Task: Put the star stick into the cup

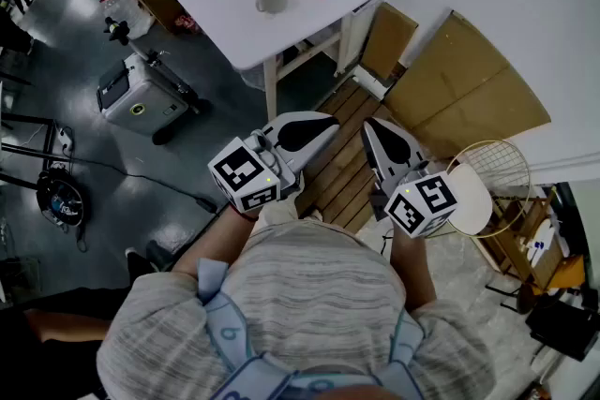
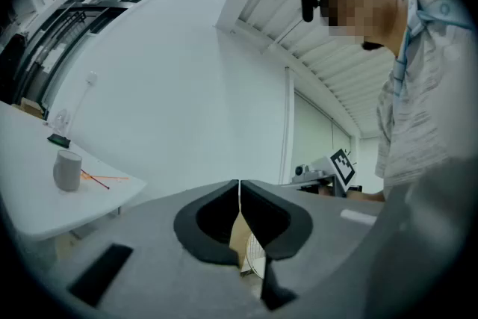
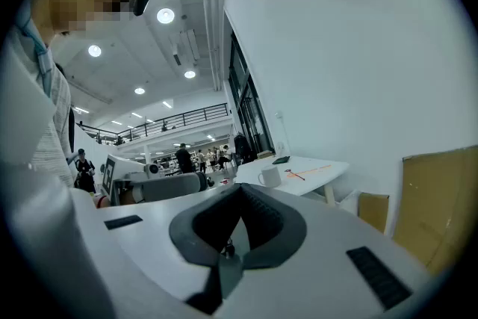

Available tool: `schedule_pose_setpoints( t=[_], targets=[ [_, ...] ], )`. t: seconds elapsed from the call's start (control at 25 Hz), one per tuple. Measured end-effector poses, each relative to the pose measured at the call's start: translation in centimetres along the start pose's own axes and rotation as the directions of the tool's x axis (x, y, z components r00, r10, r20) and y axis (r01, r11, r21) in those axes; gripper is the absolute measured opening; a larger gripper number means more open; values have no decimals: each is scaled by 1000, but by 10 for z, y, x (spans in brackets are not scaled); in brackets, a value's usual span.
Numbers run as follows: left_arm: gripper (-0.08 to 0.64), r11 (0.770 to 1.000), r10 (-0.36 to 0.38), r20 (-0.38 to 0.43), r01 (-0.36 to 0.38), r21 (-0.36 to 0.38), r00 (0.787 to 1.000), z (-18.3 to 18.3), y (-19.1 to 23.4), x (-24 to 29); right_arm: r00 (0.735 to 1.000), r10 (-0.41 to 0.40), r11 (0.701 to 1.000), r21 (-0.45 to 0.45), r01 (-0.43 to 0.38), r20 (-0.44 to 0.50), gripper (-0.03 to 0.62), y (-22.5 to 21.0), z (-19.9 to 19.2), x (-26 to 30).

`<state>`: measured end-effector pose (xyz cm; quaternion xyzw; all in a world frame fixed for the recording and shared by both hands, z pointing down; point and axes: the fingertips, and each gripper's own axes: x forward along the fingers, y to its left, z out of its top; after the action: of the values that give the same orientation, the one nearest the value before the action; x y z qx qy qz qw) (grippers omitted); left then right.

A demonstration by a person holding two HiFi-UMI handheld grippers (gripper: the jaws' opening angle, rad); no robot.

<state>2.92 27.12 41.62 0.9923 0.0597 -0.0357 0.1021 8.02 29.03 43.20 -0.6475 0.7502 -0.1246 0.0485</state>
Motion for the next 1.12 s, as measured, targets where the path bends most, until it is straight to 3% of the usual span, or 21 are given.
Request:
schedule_pose_setpoints(
  t=[0.44, 0.64, 1.12],
  targets=[
    [20, 1000, -4, -5, 4, 4, 1000, 0, 11, 3, 1000, 21, 1000, 2, -21, -12, 8, -4, 3, 14],
    [20, 1000, 15, -13, -15, 5, 1000, -2, 25, 5, 994, 106, 993, 39, -108, 38, 9, -3, 10, 25],
    [20, 994, 99, 3, -99, -40, 995, 7, 122, 12, 984, 180, 982, 49, -180, 5, 11, -29, 20, 114]
  ],
)
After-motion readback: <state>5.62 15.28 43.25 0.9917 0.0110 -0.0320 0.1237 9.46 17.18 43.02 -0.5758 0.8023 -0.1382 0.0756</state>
